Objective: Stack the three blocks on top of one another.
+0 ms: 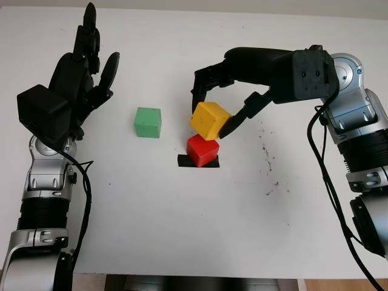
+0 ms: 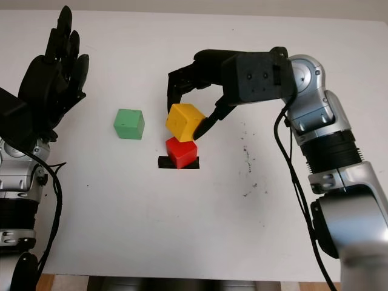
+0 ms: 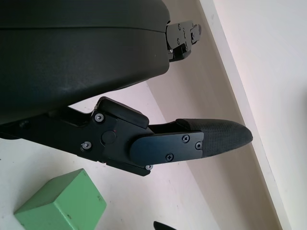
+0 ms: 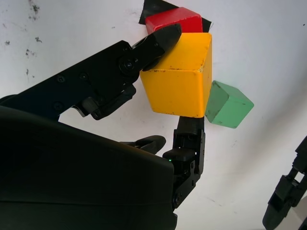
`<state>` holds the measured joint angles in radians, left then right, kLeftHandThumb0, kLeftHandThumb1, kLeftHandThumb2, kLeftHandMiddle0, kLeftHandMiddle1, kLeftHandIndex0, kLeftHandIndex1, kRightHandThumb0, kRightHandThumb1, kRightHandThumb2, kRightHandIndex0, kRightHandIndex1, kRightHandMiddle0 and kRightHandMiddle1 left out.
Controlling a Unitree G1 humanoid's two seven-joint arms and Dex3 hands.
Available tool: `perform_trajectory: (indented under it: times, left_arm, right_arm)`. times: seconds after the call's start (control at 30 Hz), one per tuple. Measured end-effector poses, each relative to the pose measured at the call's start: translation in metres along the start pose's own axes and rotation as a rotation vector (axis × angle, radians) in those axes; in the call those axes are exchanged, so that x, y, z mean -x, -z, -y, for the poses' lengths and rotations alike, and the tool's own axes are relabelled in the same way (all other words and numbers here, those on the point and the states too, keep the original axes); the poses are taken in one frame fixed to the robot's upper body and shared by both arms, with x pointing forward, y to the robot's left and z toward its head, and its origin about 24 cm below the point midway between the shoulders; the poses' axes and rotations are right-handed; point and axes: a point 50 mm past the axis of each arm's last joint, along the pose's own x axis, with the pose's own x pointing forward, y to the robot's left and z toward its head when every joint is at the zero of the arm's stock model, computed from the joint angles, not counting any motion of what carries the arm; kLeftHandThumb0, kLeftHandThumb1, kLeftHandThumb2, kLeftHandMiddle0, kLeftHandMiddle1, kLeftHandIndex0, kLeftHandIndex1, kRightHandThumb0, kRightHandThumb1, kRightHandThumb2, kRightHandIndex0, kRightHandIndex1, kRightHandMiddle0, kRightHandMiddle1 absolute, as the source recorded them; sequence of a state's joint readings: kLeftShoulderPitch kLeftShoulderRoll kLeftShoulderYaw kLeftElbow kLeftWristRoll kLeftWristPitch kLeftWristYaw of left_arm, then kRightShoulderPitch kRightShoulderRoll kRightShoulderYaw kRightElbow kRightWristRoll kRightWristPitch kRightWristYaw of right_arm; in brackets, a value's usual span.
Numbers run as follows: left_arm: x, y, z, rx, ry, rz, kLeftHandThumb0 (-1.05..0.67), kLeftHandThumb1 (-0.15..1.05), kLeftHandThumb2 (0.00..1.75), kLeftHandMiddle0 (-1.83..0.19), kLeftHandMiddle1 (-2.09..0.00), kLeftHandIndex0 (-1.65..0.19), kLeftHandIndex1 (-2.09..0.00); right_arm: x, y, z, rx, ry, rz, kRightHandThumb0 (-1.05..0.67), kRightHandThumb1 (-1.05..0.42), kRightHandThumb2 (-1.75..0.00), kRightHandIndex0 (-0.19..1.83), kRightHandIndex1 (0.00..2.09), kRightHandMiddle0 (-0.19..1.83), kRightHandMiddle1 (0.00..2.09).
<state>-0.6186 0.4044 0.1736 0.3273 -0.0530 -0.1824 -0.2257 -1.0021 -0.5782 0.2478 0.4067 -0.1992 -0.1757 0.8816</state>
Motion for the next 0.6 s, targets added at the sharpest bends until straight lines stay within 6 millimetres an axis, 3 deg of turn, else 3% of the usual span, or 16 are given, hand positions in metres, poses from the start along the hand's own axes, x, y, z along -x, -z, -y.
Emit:
perform_trajectory:
  times: [0.6]
  left_arm:
    - [-0.0002, -0.0005, 0.0005, 0.002, -0.002, 0.002, -0.82, 1.05, 0.53, 0.18, -0.05, 0.19, -0.04]
  right_arm:
    - [-0.0025, -0.0091, -0.0101, 0.139, 0.019, 0.035, -0.45, -0.95, -0.05, 0.35, 0.03, 0.36, 1.6]
